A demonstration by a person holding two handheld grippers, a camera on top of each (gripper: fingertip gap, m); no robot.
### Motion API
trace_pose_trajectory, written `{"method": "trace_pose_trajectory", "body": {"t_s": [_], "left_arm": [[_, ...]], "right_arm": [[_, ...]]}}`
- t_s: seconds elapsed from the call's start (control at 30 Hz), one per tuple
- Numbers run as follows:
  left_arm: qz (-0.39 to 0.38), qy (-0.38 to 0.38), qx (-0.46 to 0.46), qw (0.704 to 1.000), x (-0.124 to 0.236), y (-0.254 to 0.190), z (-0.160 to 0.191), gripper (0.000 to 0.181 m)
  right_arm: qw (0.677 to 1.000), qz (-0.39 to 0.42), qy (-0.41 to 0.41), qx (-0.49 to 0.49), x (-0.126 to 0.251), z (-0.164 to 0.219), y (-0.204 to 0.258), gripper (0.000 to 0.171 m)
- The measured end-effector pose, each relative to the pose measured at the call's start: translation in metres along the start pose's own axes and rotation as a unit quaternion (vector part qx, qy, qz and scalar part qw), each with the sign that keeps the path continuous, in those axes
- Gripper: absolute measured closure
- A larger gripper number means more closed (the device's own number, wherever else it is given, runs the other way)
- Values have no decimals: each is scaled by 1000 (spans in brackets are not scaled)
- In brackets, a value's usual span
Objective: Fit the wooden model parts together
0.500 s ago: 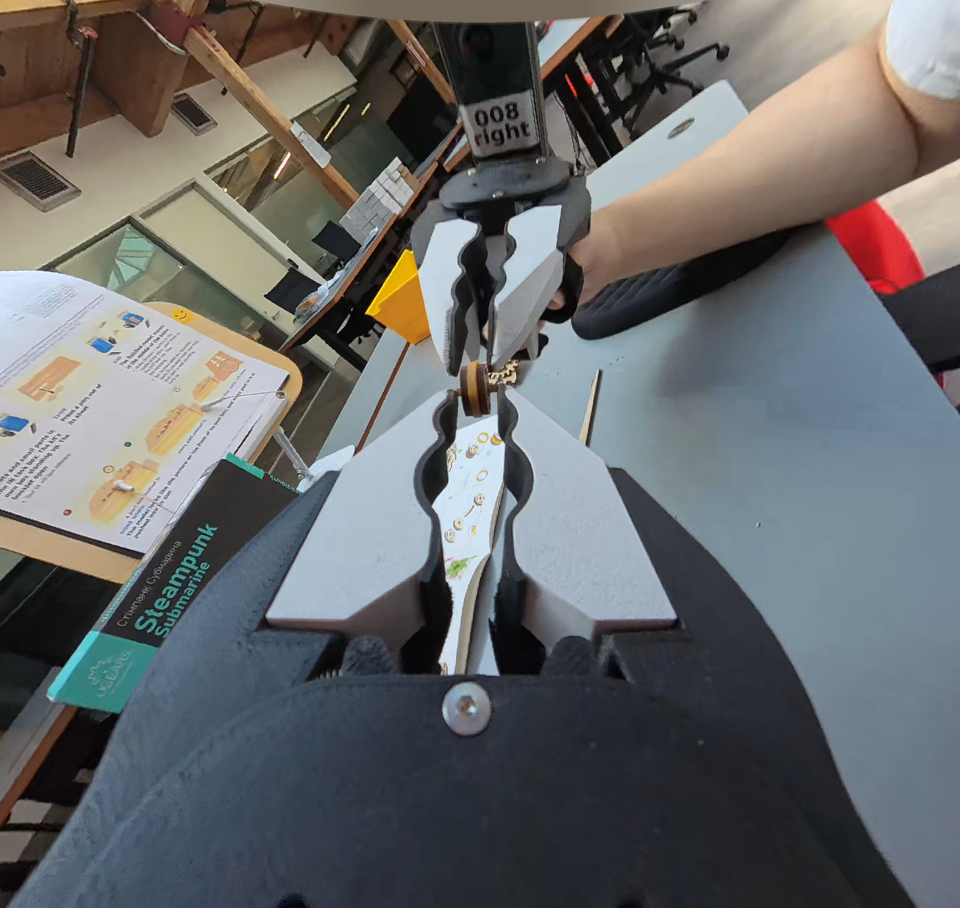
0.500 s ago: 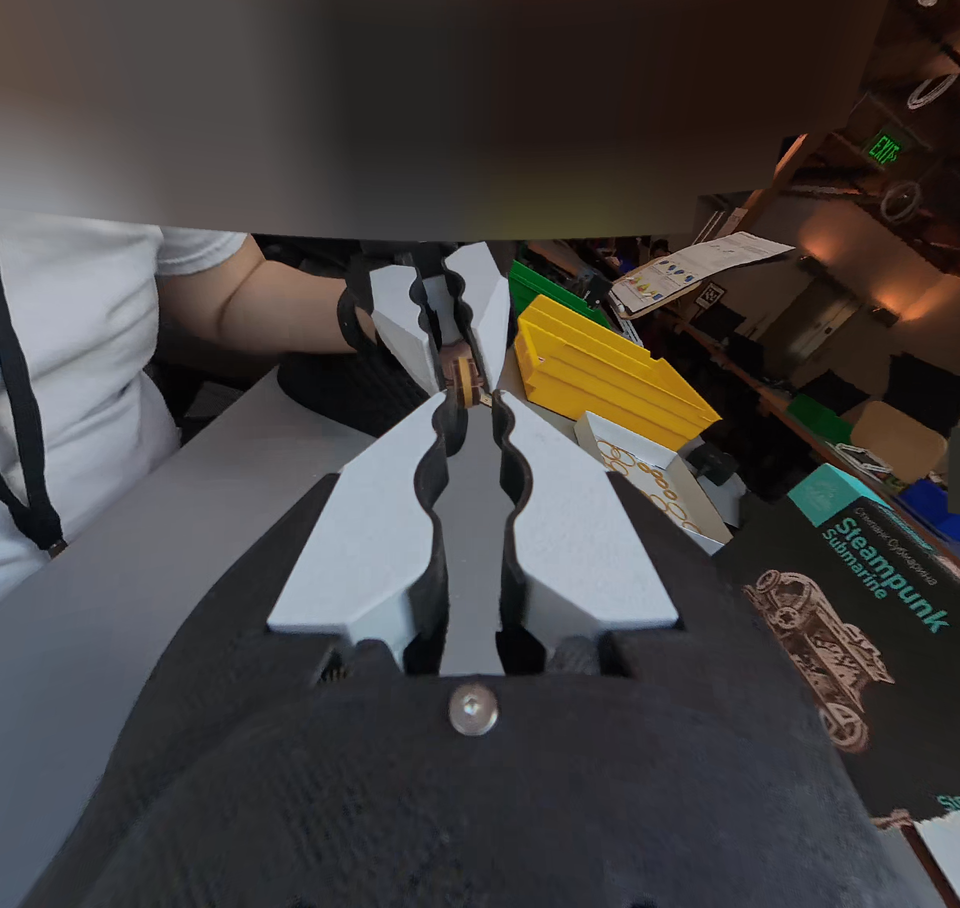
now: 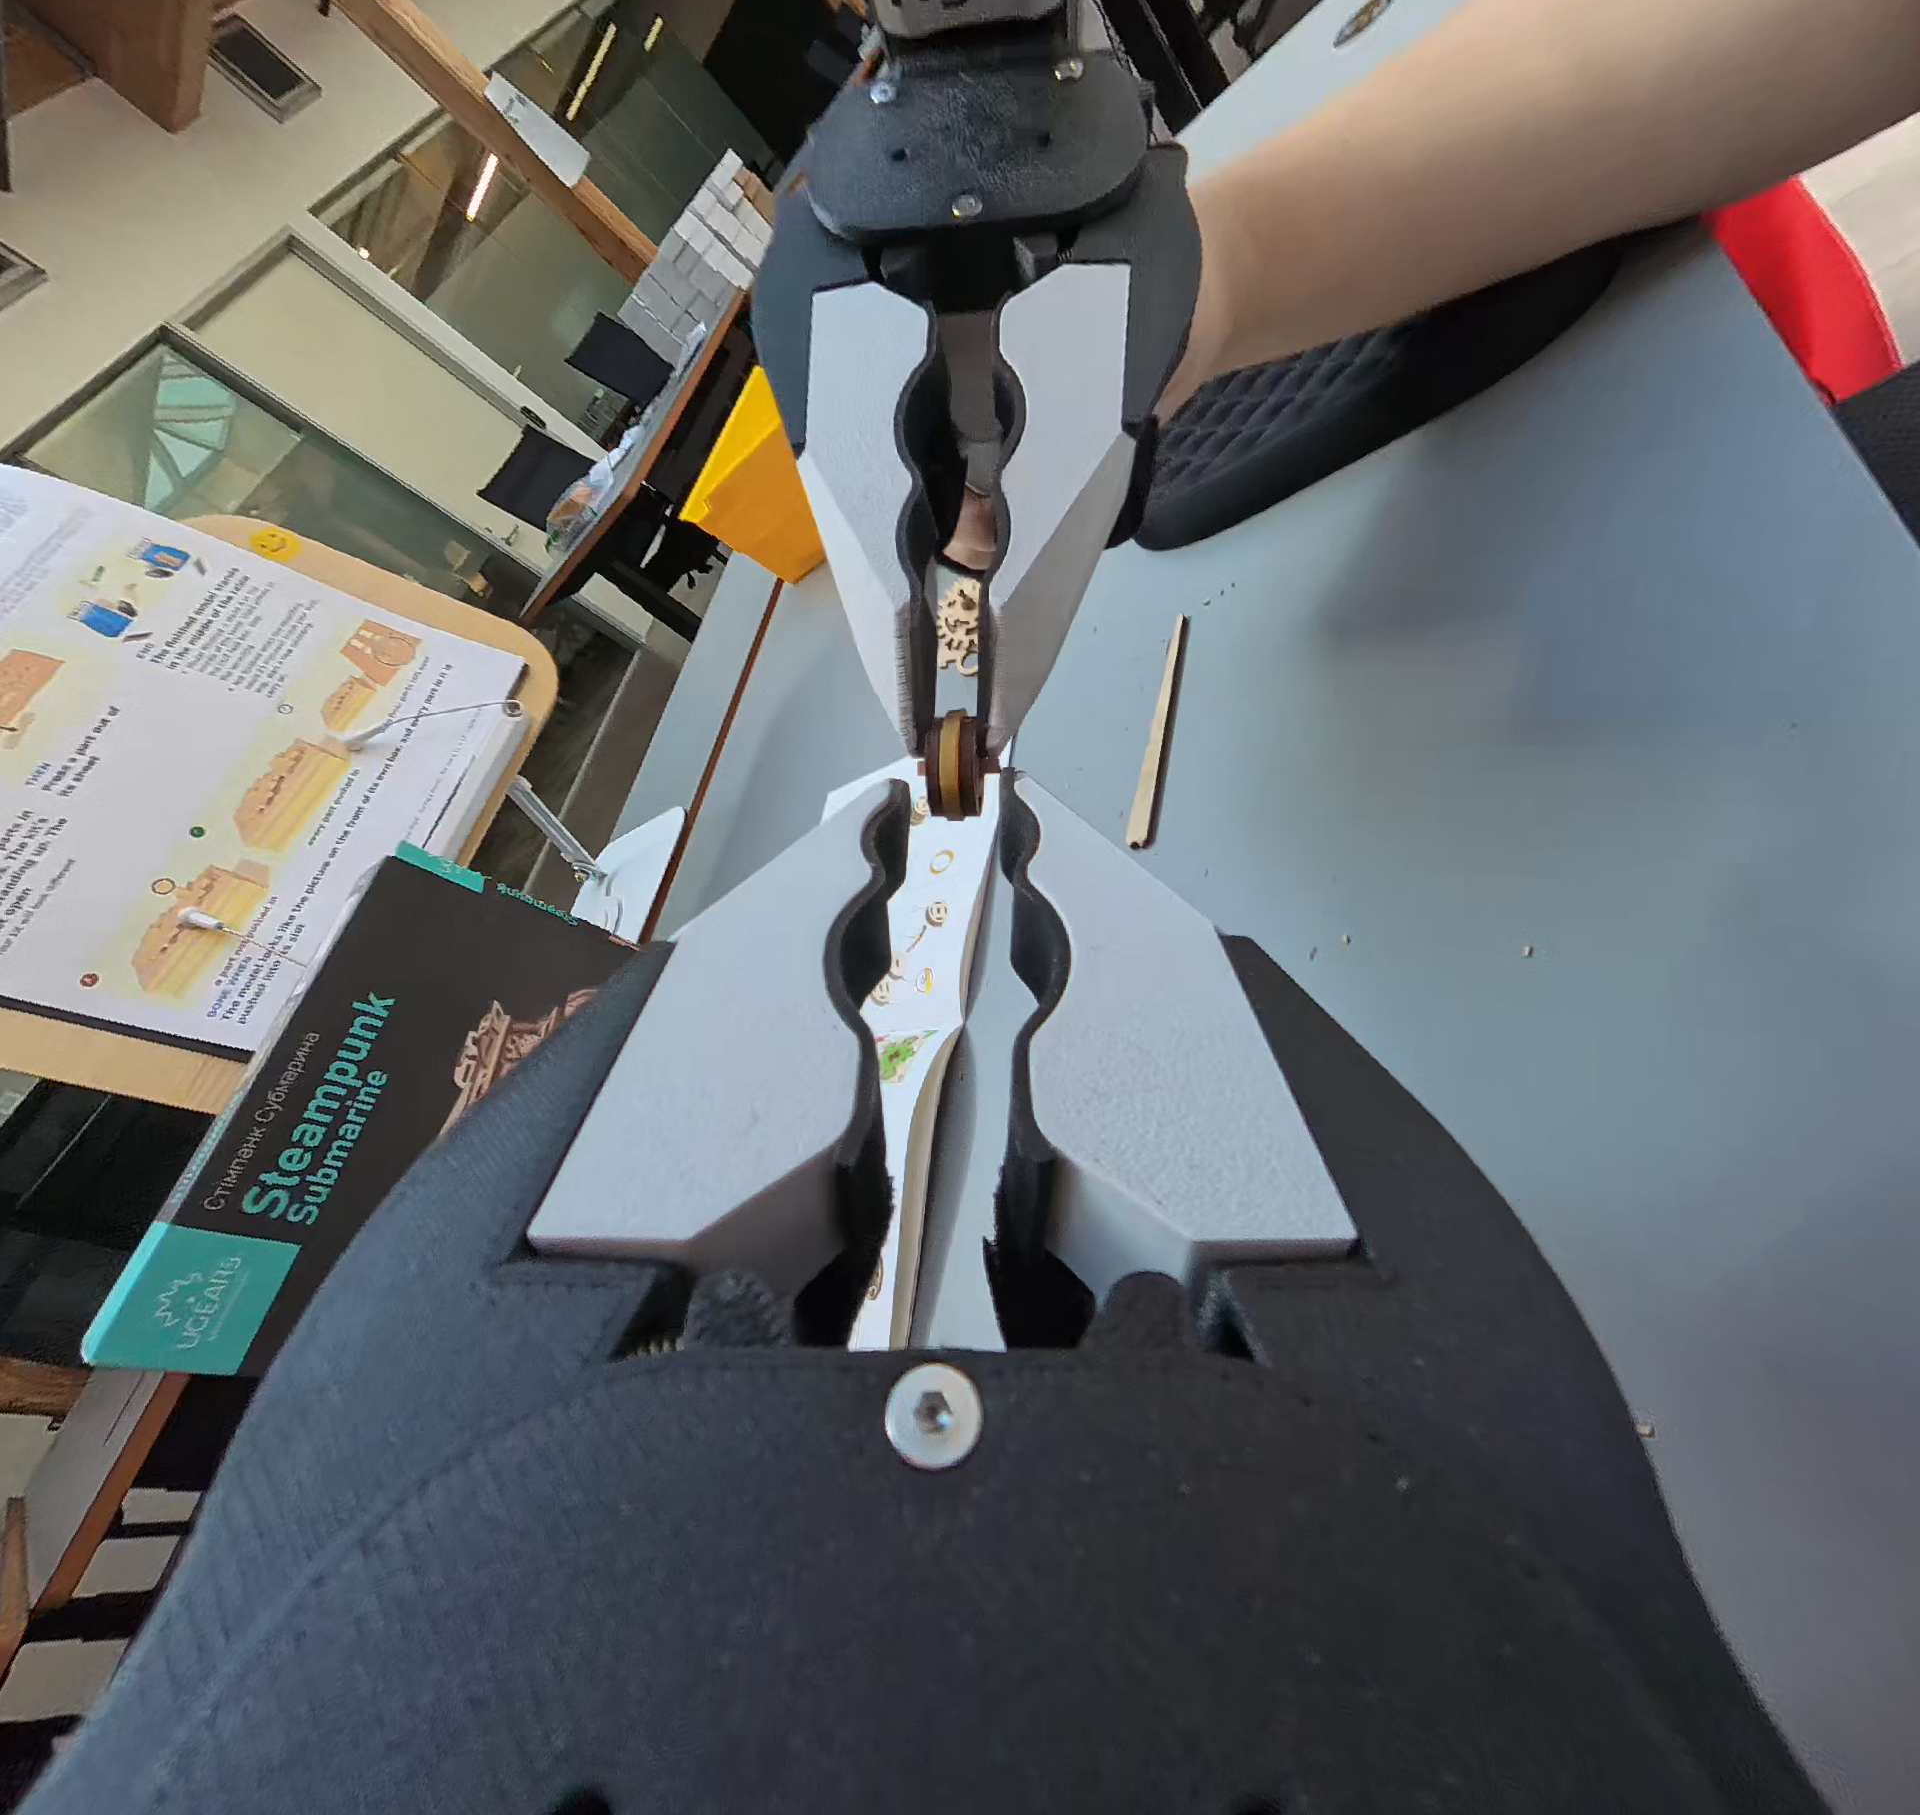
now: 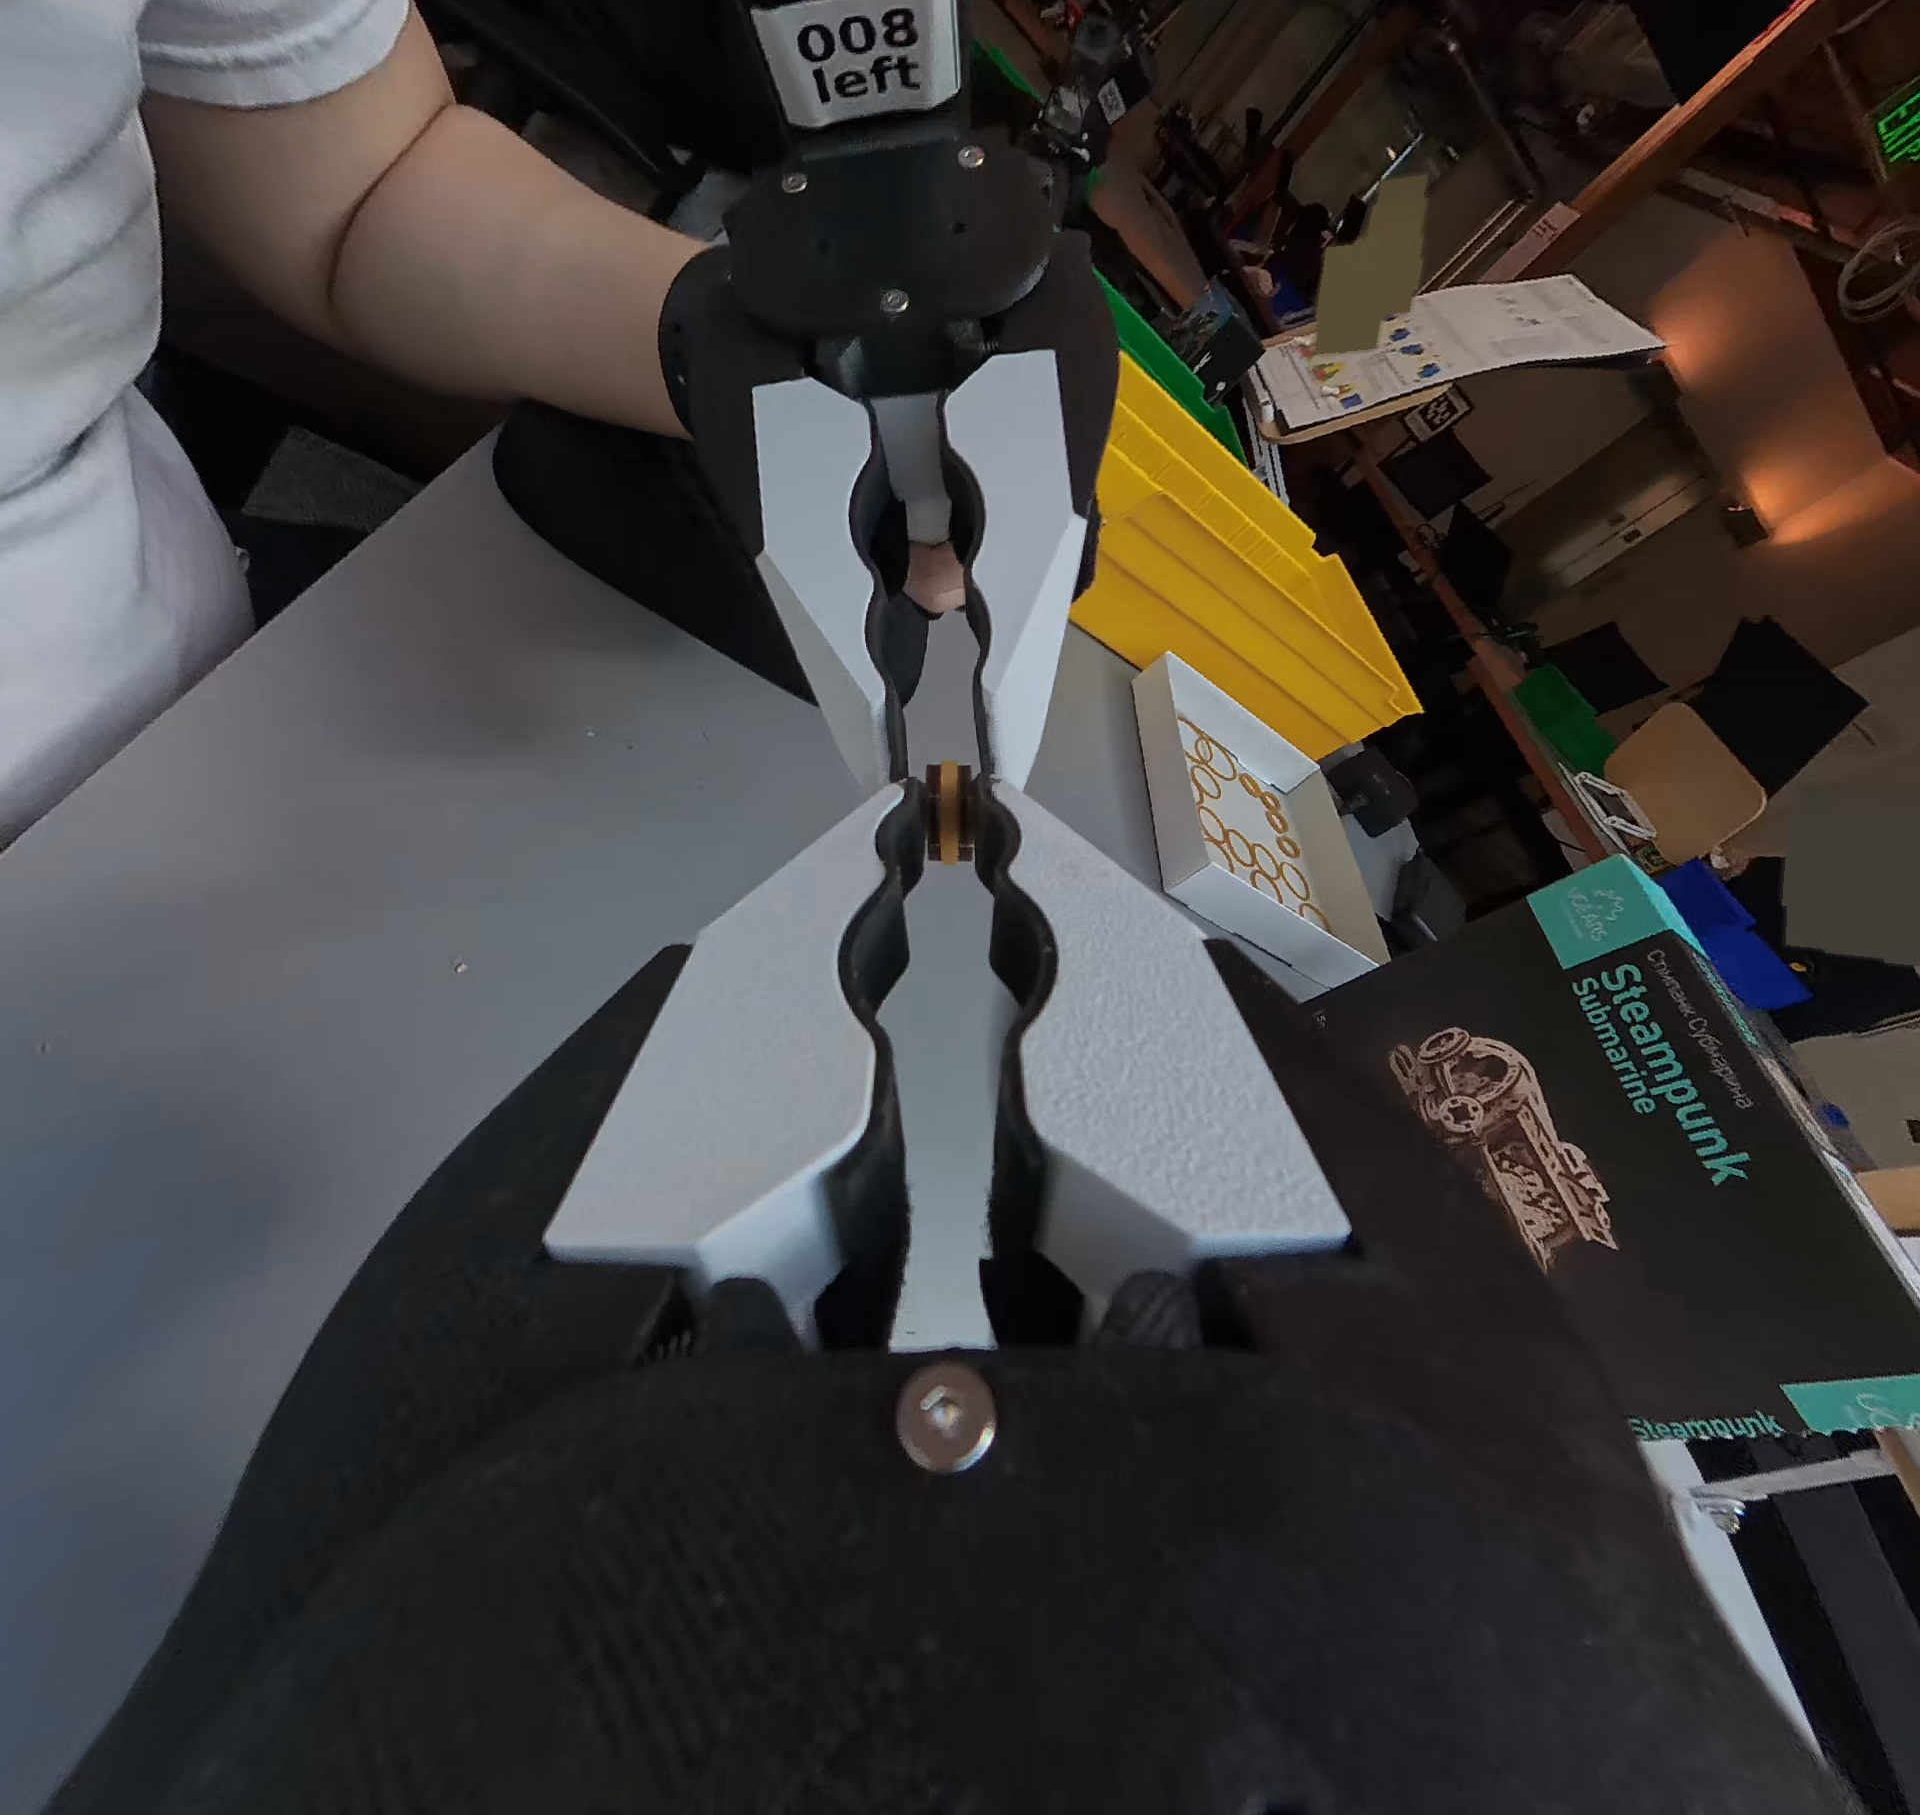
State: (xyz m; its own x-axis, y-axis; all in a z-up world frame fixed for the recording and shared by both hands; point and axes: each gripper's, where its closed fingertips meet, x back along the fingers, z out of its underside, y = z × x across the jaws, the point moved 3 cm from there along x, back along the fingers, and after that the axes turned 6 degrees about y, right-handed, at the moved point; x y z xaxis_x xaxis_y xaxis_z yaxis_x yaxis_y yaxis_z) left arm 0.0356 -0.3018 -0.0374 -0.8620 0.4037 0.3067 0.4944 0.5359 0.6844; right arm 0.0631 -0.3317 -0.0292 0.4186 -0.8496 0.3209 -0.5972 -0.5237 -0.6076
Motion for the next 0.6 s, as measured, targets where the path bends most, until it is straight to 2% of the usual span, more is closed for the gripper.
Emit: {"method": "trace_pose_trajectory", "body": {"t_s": [0.13, 0.3, 0.47, 0.6], "left_arm": [[-18, -65, 42, 997, 14, 13, -15, 167], [-1, -133, 111, 985, 17, 15, -29, 169], [0, -170, 139, 976, 19, 16, -37, 170], [-1, -168, 135, 977, 19, 16, -37, 174]], "right_arm": [[994, 5, -93, -54, 18, -19, -12, 163], [967, -32, -212, -138, 33, -37, -19, 164], [963, -46, -224, -144, 29, -37, -16, 164], [958, -55, -233, -158, 29, -36, -18, 164]]}}
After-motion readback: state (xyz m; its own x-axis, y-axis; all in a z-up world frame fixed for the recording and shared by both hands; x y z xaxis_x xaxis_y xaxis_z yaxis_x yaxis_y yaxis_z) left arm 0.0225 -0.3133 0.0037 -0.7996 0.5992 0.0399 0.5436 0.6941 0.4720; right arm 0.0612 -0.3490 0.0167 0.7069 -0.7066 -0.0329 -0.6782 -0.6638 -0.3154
